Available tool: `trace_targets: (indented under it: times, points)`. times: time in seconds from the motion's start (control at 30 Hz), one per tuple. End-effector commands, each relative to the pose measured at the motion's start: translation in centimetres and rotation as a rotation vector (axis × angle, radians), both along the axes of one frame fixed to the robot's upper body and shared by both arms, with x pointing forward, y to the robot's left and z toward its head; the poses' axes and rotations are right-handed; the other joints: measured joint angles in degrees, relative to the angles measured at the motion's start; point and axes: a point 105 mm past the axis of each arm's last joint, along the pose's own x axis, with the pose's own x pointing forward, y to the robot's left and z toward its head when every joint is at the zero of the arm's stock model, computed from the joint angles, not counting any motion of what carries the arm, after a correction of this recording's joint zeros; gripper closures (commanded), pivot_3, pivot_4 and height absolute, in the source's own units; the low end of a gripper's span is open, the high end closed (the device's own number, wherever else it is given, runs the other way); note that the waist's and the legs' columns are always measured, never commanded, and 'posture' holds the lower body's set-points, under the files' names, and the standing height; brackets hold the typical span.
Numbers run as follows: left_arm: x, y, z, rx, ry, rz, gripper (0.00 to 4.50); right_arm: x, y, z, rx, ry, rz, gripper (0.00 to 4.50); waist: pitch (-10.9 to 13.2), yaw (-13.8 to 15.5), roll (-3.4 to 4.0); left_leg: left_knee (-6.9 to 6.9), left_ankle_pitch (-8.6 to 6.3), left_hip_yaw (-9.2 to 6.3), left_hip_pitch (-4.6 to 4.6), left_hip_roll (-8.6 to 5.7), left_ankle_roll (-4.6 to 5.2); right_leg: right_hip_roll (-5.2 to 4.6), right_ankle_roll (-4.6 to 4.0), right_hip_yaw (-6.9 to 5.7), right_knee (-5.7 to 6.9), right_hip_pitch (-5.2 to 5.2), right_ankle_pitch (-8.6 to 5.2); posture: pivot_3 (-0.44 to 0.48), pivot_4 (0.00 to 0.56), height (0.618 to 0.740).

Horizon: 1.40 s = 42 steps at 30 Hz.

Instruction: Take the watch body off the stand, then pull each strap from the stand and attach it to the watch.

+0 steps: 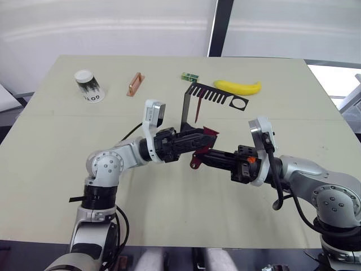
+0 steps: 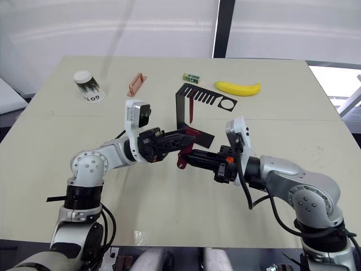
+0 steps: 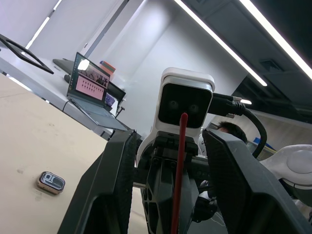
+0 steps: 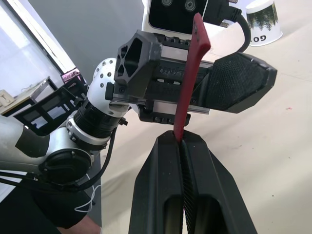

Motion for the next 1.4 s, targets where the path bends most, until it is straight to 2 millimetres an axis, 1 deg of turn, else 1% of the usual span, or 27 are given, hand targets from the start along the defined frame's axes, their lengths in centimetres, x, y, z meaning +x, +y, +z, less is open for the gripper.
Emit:
trace_targets:
  times: [0.03, 0.17, 0.33, 0.37, 0.43, 0.5, 0.53, 0.7, 1.2, 1.3, 1.33, 1.4]
  points:
    - [-0.3, 0.0, 0.2, -0.01, -0.019, -0.004, 2.18, -0.2, -0.3, 0.9, 0.021, -0.026, -0.01, 4.5, 0.0, 0.0, 0.0, 0.0, 0.0, 0.0, 0.0, 0.0, 0.0, 0.0, 0.0, 0.0, 0.0, 0.0, 0.0, 0.0, 0.15, 0.74]
    - [-0.4, 0.0, 0.0, -0.003, -0.024, -0.006, 2.18, -0.2, -0.3, 0.9, 0.022, -0.024, -0.011, 4.5, 0.0, -0.03, 0.0, 0.0, 0.0, 0.0, 0.0, 0.0, 0.0, 0.0, 0.0, 0.0, 0.0, 0.0, 0.0, 0.0, 0.15, 0.74]
    - [-0.3, 0.1, 0.3, -0.021, -0.019, 0.0, 2.18, -0.2, -0.3, 0.9, 0.02, -0.022, -0.008, 4.5, 0.0, 0.03, 0.0, 0.0, 0.0, 0.0, 0.0, 0.0, 0.0, 0.0, 0.0, 0.0, -0.01, 0.0, 0.0, 0.0, 0.15, 0.74]
    - [-0.3, 0.1, 0.4, -0.029, -0.018, -0.001, 2.42, -0.2, -0.2, 0.8, 0.019, -0.022, -0.008, 4.5, 0.0, 0.03, 0.0, 0.0, 0.0, 0.0, 0.0, 0.0, 0.0, 0.0, 0.0, 0.0, -0.01, 0.0, 0.0, 0.0, 0.15, 0.74]
    - [-0.3, 0.1, 0.6, -0.041, -0.014, -0.003, 3.05, -0.2, -0.2, 0.8, 0.018, -0.021, -0.007, 4.5, 0.0, 0.03, 0.0, 0.0, 0.0, 0.0, 0.0, 0.0, 0.0, 0.0, 0.0, 0.0, -0.02, 0.0, 0.0, 0.0, 0.15, 0.74]
    - [-0.4, 0.1, 0.6, -0.043, -0.015, -0.005, 4.05, -0.3, -0.2, 0.8, 0.018, -0.021, -0.006, 4.5, 0.0, 0.0, 0.0, -0.01, 0.0, 0.0, 0.0, 0.0, 0.0, 0.0, 0.0, 0.0, -0.01, 0.0, 0.0, 0.0, 0.15, 0.74]
    - [-0.4, 0.0, 0.7, -0.044, -0.016, -0.007, 4.46, -0.3, -0.2, 0.8, 0.018, -0.021, -0.006, 4.5, 0.0, 0.01, 0.0, -0.01, 0.0, 0.0, 0.0, 0.0, 0.0, 0.0, 0.0, 0.0, -0.01, 0.0, 0.0, 0.0, 0.15, 0.74]
    - [-0.8, -0.2, 0.7, -0.035, -0.025, -0.028, 4.46, -0.3, -0.2, 0.8, 0.016, -0.018, -0.006, 4.5, 0.0, 0.03, 0.0, -0.01, 0.0, 0.0, 0.0, 0.0, 0.0, 0.0, 0.0, 0.0, -0.02, 0.0, 0.0, 0.0, 0.15, 0.74]
    - [-0.7, 0.0, 1.1, -0.074, -0.025, -0.035, 4.46, -0.5, -0.4, 0.8, -0.004, -0.038, -0.02, 4.5, 0.0, 0.03, 0.0, -0.01, 0.0, 0.0, 0.0, 0.0, 0.0, 0.0, 0.0, 0.0, -0.03, 0.01, 0.0, 0.0, 0.15, 0.74]
    - [-0.5, 0.3, 1.2, -0.057, -0.053, -0.016, 4.5, -0.9, -0.9, 1.1, -0.004, -0.043, -0.028, 3.58, 0.0, 0.06, -0.01, -0.01, 0.0, 0.0, -0.01, 0.0, 0.0, 0.0, 0.0, 0.0, -0.03, 0.01, 0.0, 0.0, 0.15, 0.74]
    - [-0.4, 0.4, 1.1, -0.045, -0.066, -0.007, 4.5, -1.1, -1.2, 1.2, -0.006, -0.046, -0.035, 3.13, 0.0, 0.1, -0.01, -0.02, 0.0, 0.0, -0.01, 0.0, 0.0, 0.0, 0.0, 0.0, -0.05, 0.01, 0.0, 0.0, 0.15, 0.74]
    - [-0.3, 0.7, 1.0, -0.01, -0.105, 0.003, 4.5, -1.5, -2.1, 1.4, -0.017, -0.054, -0.075, 2.09, 0.0, 0.15, -0.01, -0.02, 0.0, 0.0, -0.03, 0.0, 0.0, 0.0, 0.0, 0.0, -0.1, 0.02, 0.0, 0.0, 0.15, 0.74]
